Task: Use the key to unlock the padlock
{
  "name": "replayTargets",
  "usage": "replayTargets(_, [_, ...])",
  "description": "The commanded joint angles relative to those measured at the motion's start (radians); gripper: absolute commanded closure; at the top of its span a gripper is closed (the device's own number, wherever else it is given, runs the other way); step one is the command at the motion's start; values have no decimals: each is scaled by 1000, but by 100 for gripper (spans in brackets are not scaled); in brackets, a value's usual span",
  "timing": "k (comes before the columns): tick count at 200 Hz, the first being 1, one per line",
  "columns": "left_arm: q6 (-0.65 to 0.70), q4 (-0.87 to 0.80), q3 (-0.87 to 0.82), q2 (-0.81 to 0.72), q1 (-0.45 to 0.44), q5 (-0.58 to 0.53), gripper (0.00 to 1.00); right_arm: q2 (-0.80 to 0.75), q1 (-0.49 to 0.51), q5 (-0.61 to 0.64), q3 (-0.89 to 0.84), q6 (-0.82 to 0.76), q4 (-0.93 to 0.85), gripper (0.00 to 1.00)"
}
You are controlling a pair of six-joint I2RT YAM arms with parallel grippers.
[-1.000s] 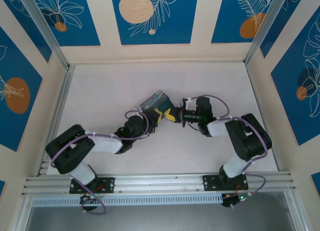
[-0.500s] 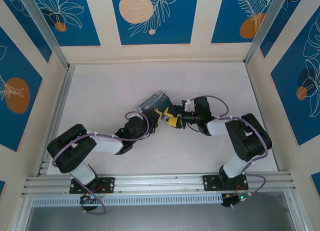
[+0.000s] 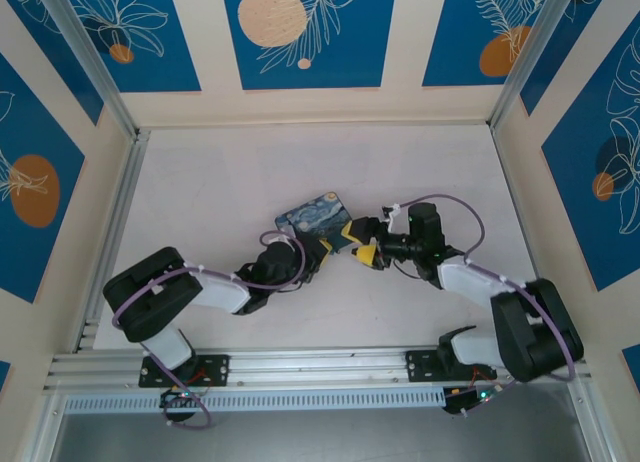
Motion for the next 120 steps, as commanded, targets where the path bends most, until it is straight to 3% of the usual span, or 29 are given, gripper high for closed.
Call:
replayTargets(1, [78,-52,8,-3,3,40,100,-90,22,119,73,-226,-342,14])
replayTargets(41, [180,-209,52,-46,25,102,100,-133,110,365,153,-443,-563,20])
replayTargets(86, [261,-391,125,-69,49,192,100,-67,301,634,181,-571,-595,41])
replayTargets(120, [271,-432,166,-55,61,253,100,-11,419,808,187,-634,-573,50])
